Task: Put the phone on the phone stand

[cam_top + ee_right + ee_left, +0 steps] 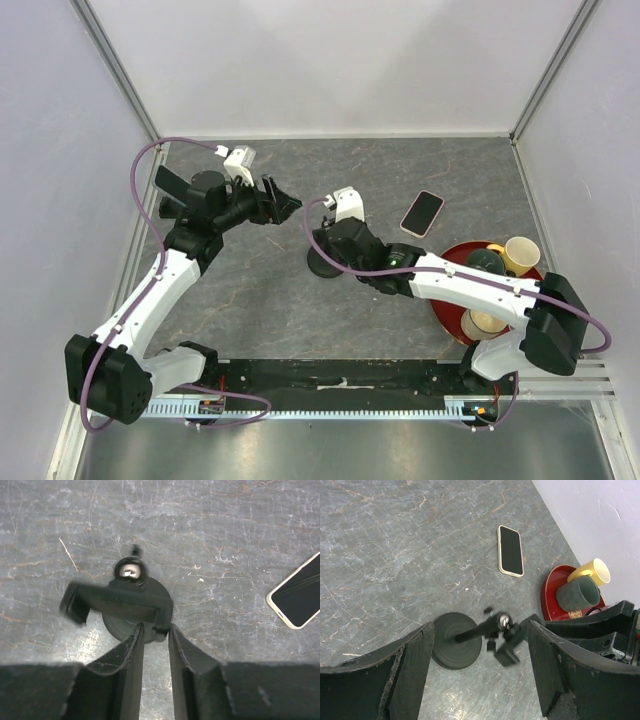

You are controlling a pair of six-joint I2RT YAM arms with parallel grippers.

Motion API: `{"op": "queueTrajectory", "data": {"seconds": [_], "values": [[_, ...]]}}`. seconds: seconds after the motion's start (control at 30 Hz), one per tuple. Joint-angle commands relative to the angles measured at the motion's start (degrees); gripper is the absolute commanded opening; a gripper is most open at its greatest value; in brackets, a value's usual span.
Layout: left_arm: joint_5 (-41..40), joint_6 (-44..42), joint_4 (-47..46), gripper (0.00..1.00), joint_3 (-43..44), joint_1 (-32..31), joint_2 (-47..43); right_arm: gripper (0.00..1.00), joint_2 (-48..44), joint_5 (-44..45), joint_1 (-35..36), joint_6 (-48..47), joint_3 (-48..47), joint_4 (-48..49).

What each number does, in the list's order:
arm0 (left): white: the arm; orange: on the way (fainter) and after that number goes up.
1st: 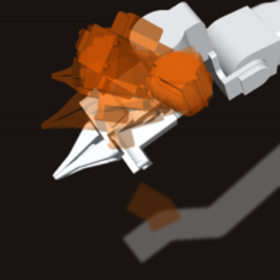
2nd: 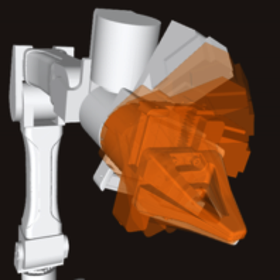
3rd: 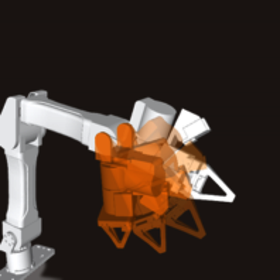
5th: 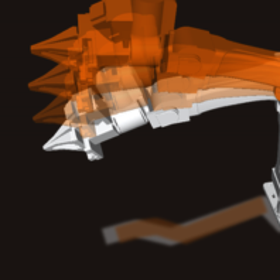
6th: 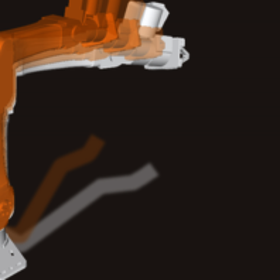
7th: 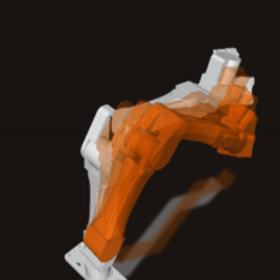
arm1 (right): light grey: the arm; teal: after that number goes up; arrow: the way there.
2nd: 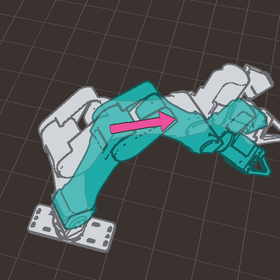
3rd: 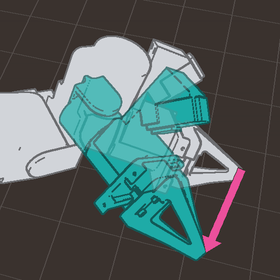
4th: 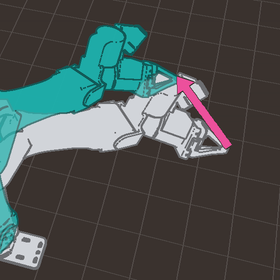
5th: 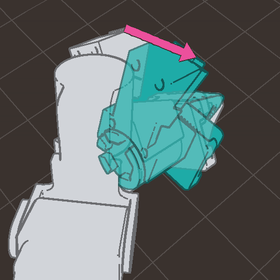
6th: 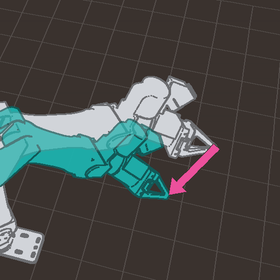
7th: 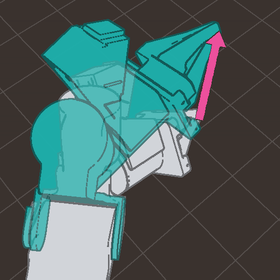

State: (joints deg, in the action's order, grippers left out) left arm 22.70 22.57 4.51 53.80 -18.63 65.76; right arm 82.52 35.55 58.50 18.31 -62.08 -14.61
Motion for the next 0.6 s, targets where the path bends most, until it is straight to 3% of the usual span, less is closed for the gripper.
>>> {"op": "queueTrajectory", "data": {"seconds": [0.0,0.03,0.1,0.13,0.23,0.37,0.57], "values": [[1.03,1.25,-0.91,0.8,1.31,0.35,-0.63,0.37,-0.96,-0.65,-0.75,2.96,-3.04,5.21],[1.12,1.25,-0.91,0.8,1.22,0.44,-0.63,0.5,-1.05,-0.83,-0.84,3.14,-3.22,4.6],[1.29,1.34,-0.91,0.8,1.22,0.44,-0.63,0.65,-1.92,-0.75,-0.76,3.66,-3.57,3.01],[1.38,1.43,-0.91,0.8,1.31,0.44,-0.63,0.81,-2.71,-0.66,-0.76,3.75,-3.4,2.66],[1.47,1.69,-0.91,0.8,1.22,0.61,-0.72,0.98,-6.22,-0.13,-1.11,4.02,-2.34,2.04],[1.82,2.3,-1.09,0.8,1.13,0.97,-0.81,0.98,-10.71,3.19,-3.65,4.98,0.12,2.31],[2.35,2.83,-1.44,0.8,0.96,0.97,-0.54,0.98,-10.02,1.9,-18.13,15.52,2.76,1.34]]}}
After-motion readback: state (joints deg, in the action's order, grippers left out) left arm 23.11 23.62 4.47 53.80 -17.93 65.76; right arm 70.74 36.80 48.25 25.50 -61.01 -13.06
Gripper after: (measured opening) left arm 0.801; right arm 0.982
